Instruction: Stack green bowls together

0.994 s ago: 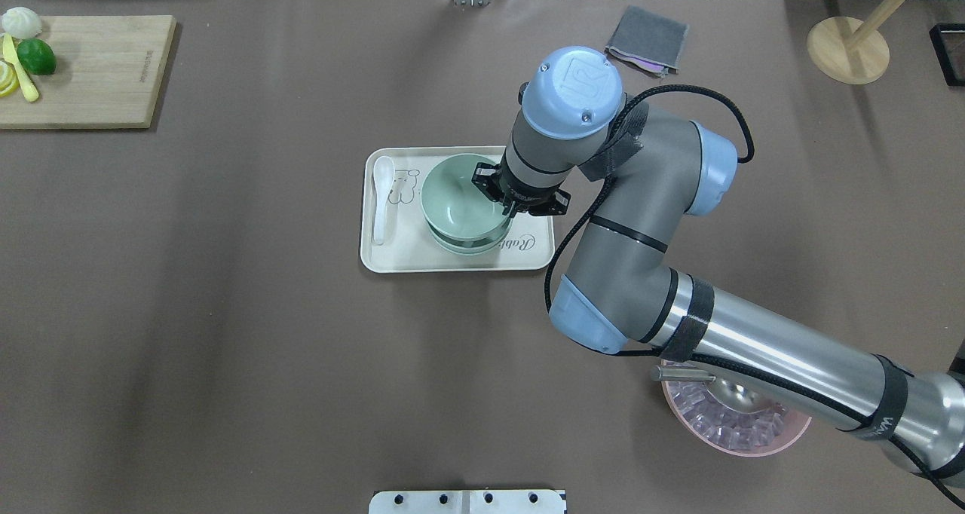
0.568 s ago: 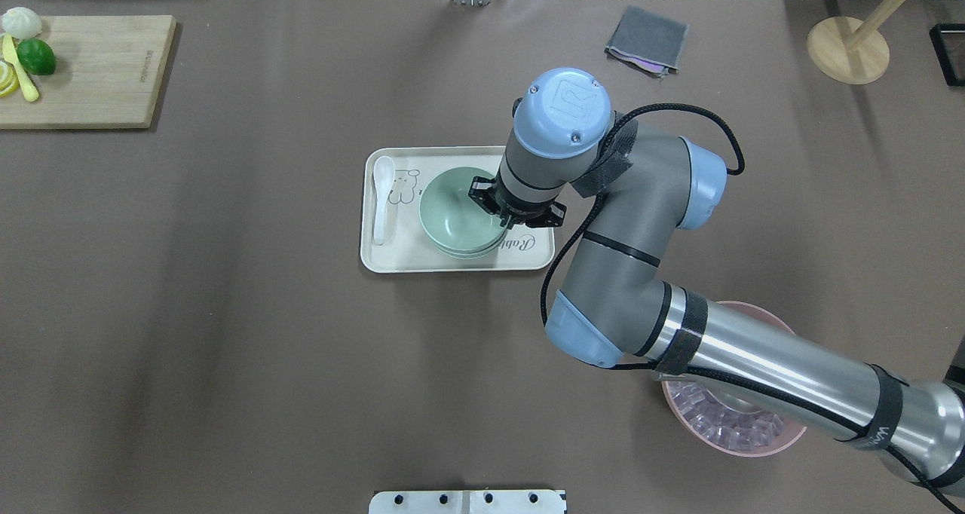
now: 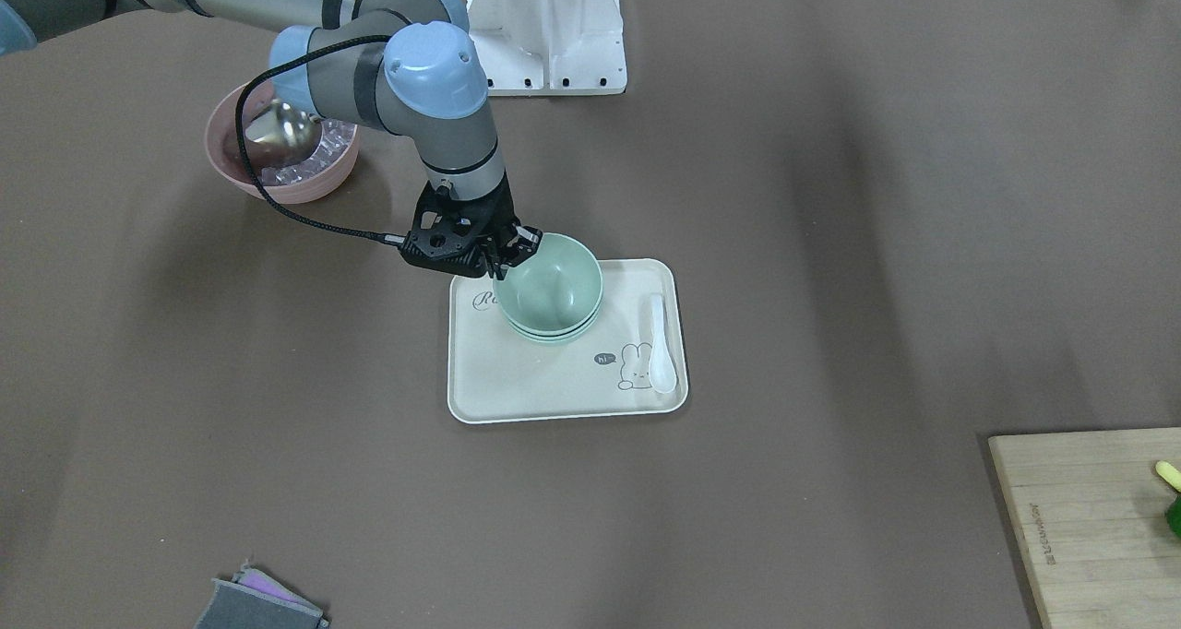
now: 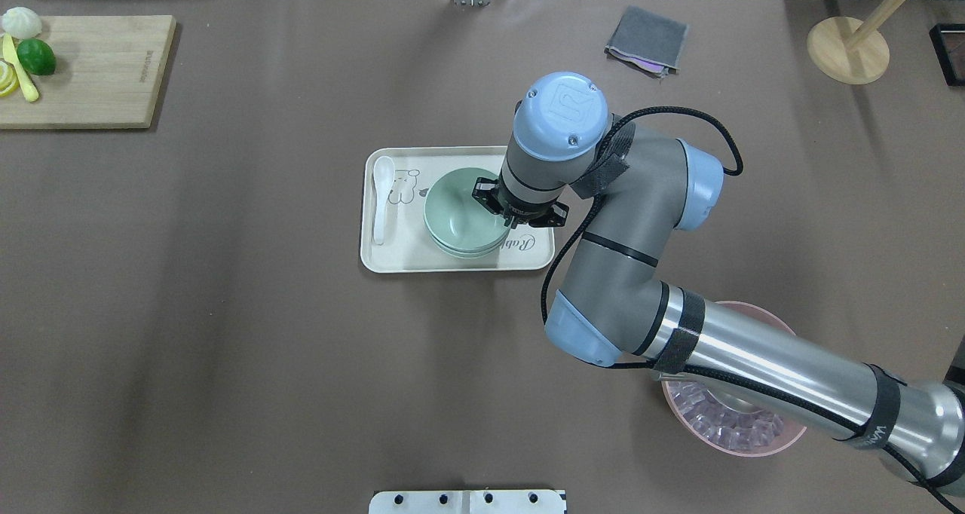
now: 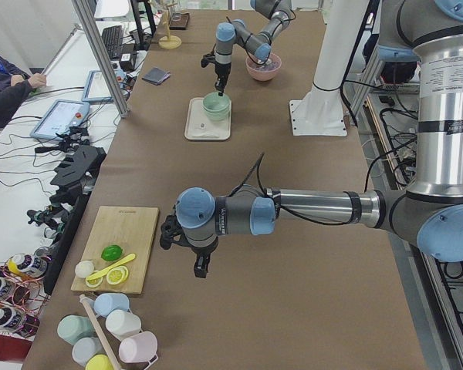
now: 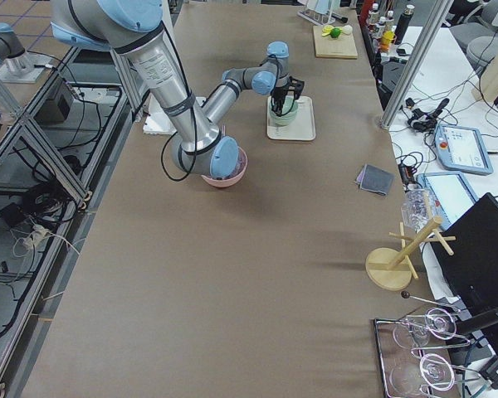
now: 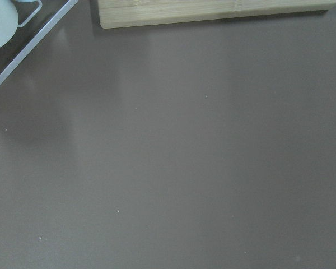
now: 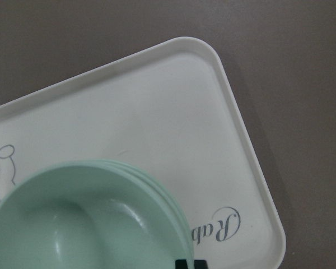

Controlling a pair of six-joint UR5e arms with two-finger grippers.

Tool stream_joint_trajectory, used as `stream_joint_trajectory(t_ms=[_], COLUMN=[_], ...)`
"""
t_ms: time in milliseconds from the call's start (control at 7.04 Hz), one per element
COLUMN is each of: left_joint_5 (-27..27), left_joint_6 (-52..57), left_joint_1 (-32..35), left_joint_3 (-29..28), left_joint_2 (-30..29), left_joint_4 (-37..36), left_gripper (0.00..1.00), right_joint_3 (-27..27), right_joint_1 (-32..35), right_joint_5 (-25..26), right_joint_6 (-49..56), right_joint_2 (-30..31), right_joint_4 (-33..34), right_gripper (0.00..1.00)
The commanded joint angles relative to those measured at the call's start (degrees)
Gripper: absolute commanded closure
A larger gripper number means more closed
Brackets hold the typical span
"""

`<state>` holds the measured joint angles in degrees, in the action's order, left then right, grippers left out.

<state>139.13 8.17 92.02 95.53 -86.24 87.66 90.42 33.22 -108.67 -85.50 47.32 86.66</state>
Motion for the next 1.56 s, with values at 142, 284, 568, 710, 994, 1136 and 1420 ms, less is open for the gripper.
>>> stream_joint_trajectory(t_ms=[142,284,568,710,994,1136,1420], left_joint_5=[0.0,0.0,0.0,0.0,0.0,0.0,0.0], left_joint_6=[0.0,0.0,0.0,0.0,0.0,0.0,0.0], left_joint_1=[0.0,0.0,-0.1,0.0,0.0,-0.1,0.0], left_joint_3=[0.0,0.0,0.0,0.0,0.0,0.0,-0.1], left_joint_2=[-0.1,-0.1,-0.1,-0.1,-0.1,-0.1,0.0], left_joint_4=[0.1,0.1,0.1,0.1,0.1,0.1,0.1], left_gripper=[0.01,0.01,0.01,0.01,0.01,0.01,0.01], right_joint_3=[-0.1,-0.1,-0.5,-0.5,-0.5,-1.3,-1.3], right_joint_1=[0.0,0.0,0.0,0.0,0.0,0.0,0.0], right_joint_5=[0.0,0.1,0.6,0.7,0.7,0.7,0.7], right_joint_6=[0.2,0.6,0.3,0.2,0.2,0.2,0.9], right_joint_2=[0.0,0.0,-0.1,-0.2,-0.2,-0.2,-0.3], right_joint_4=[-0.1,-0.1,-0.3,-0.4,-0.9,-2.6,-2.6], right_gripper=[1.00,1.00,1.00,1.00,1.00,0.87,0.00])
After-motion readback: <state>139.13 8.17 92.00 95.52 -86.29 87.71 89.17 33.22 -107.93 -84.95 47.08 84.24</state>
